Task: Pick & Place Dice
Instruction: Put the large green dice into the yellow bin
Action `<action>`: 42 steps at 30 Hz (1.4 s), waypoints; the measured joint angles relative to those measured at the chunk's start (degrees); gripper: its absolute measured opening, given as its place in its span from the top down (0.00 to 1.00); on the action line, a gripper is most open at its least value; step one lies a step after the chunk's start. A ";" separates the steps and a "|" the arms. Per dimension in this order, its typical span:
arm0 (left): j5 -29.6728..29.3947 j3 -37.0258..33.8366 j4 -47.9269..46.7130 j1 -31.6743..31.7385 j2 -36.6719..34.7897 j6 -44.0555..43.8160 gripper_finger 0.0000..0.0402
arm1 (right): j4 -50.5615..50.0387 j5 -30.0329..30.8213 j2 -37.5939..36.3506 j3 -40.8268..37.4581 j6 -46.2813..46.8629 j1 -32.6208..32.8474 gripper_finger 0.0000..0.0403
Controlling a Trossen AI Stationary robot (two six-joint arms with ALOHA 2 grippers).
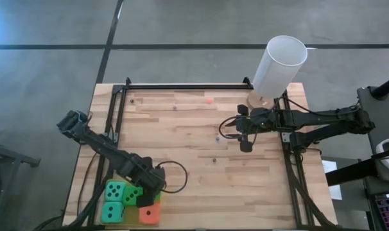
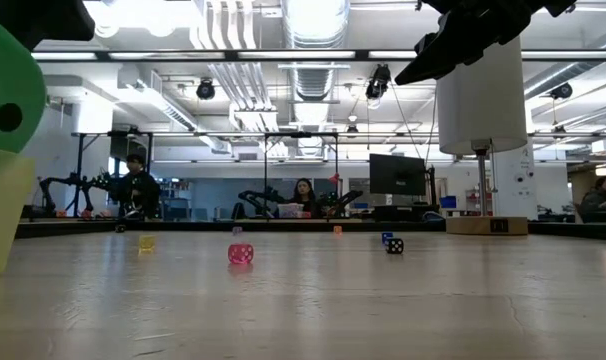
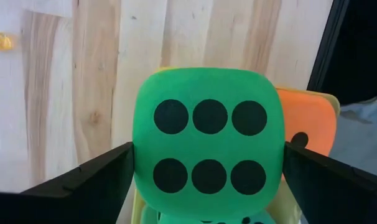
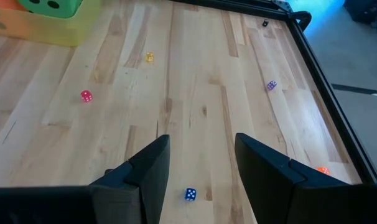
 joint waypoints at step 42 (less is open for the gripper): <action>3.42 0.60 5.33 0.19 -0.87 -2.09 0.01 | 0.00 0.01 0.00 0.00 -0.01 0.00 0.55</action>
